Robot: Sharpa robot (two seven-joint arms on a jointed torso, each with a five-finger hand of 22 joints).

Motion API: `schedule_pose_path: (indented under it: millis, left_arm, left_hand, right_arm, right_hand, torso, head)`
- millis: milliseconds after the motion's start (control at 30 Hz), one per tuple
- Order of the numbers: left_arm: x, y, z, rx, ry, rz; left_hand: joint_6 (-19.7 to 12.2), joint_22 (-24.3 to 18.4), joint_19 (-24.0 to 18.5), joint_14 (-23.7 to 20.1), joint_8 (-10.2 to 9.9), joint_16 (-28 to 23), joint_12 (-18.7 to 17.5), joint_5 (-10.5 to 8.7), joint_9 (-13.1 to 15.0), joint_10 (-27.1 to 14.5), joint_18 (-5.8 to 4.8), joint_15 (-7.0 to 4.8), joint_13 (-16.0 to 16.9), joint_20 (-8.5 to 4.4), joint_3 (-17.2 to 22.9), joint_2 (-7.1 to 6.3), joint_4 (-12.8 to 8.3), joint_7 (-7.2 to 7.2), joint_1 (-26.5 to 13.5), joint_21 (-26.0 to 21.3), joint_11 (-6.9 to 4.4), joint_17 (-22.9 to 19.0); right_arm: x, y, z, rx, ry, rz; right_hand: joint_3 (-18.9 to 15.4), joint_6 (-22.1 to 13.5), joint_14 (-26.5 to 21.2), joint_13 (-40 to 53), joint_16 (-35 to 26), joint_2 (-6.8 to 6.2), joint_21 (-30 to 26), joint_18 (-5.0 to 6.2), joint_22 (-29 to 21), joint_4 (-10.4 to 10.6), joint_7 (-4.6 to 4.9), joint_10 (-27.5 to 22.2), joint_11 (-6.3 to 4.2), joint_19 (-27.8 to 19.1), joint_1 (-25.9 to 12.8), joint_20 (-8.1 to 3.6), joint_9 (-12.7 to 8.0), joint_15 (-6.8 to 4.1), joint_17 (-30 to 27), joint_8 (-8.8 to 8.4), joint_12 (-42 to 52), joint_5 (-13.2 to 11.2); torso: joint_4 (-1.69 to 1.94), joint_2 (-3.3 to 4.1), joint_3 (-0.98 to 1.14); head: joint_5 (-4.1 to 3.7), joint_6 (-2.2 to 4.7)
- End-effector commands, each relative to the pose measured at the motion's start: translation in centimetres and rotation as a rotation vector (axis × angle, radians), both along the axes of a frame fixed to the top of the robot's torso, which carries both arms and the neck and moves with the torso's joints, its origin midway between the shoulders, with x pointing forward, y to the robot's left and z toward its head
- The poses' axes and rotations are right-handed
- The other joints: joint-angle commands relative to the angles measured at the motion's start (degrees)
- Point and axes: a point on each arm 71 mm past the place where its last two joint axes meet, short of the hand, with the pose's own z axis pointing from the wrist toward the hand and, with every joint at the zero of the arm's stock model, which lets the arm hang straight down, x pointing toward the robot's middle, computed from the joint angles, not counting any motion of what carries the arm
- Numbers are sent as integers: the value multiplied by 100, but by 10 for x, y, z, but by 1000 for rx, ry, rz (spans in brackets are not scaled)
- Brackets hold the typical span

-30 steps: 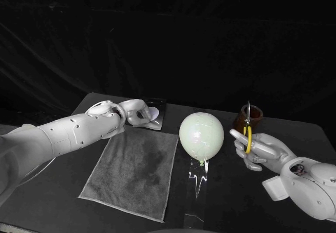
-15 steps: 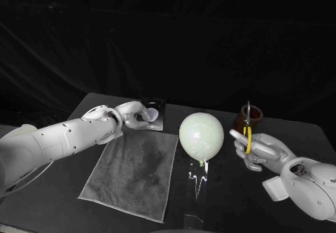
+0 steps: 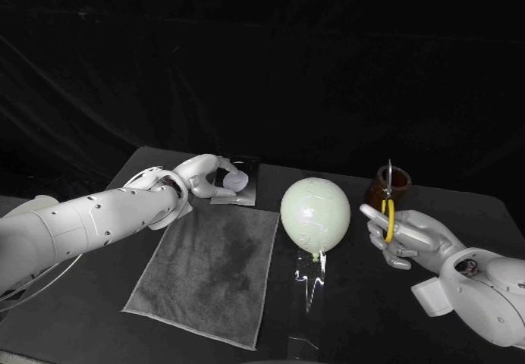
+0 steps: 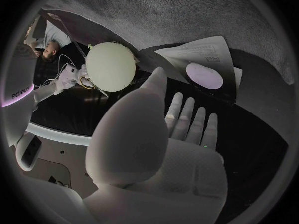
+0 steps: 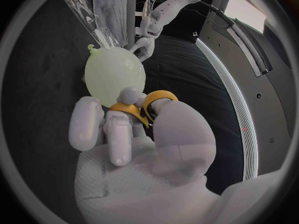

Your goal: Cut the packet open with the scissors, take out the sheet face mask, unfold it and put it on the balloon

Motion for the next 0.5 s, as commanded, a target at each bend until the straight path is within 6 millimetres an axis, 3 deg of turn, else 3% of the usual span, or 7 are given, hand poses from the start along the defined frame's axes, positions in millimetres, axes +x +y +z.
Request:
schedule_pose_path:
  millis: [33,67,133,200,300,433,500]
  left_arm:
    - [-1,-3,1,0,-21,6]
    - [-1,-4,0,10,-14,8]
    - [0,-5,-3,36,6,17]
    - [0,-6,-7,59,28,26]
    - [2,-9,-13,98,62,40]
    - [5,-12,-20,124,89,47]
    - [6,-14,-22,131,94,46]
  left_hand:
    - [-364,-33,-237,-353,-118,-52,-43,22,-88,-413,-62,-137,-30,10,-471,-160,102,-27,86,-98,-44,-76]
    - [-626,-49,-376,-668,-199,-76,-64,10,-153,-766,-51,-225,-51,-1,-801,-257,74,-82,70,-154,-104,-142]
    - [-759,-52,-464,-901,-236,-94,-78,21,-184,-1021,-39,-236,-62,-13,-1026,-325,144,-128,39,-187,-146,-190]
    - [-1387,-53,-525,-1290,-402,-132,-134,31,-346,-1694,-12,-355,-112,-49,-1539,-477,142,-201,-45,-210,-258,-271]
    - [-1644,-47,-519,-1471,-469,-143,-146,29,-411,-2003,7,-341,-128,-63,-1683,-487,142,-267,-92,-208,-332,-309]
    - [-2540,-46,-543,-1823,-639,-184,-223,16,-653,-2882,31,-379,-205,-83,-1726,-526,142,-342,-229,-213,-409,-383]
    - [-2681,-48,-553,-1879,-650,-189,-228,14,-690,-2991,36,-395,-212,-93,-1725,-532,143,-356,-274,-216,-420,-395]
  right_arm:
    - [0,2,1,3,-16,26]
    - [0,2,1,3,-16,26]
    - [0,2,1,3,-16,27]
    - [0,3,1,3,-16,27]
    - [0,3,1,3,-16,28]
    - [0,3,1,3,-16,29]
    - [0,3,1,2,-16,30]
  right_hand:
    - [26,2253,574,2196,22,455,18,60,509,11,-799,1593,-838,5,-216,6,1102,-70,1456,2487,5034,11]
    - [26,2253,574,2196,22,455,18,60,509,11,-799,1593,-838,5,-216,6,1102,-70,1456,2487,5034,11]
    - [26,2253,574,2196,22,455,18,60,509,11,-799,1593,-838,5,-216,6,1102,-70,1456,2487,5034,11]
    - [26,2253,574,2196,22,455,18,60,509,11,-799,1593,-838,5,-216,6,1102,-70,1456,2487,5034,11]
    - [25,2253,573,2196,21,454,13,61,507,9,-799,1593,-838,2,-205,6,1102,-70,1453,2486,5034,11]
    - [25,2253,573,2196,21,454,13,61,507,9,-799,1593,-838,2,-205,6,1102,-70,1453,2486,5034,11]
    - [25,2253,573,2196,21,454,13,61,507,9,-799,1593,-838,2,-205,6,1102,-70,1453,2486,5034,11]
  torso:
    - [-1,7,1]
    - [-1,6,-1]
    - [-4,5,-1]
    - [-8,6,-2]
    - [-9,9,1]
    - [-9,11,0]
    - [-12,12,-2]
  head:
    - [8,0]
    - [8,-1]
    - [18,-6]
    - [23,-6]
    - [23,-13]
    - [17,-7]
    - [19,-6]
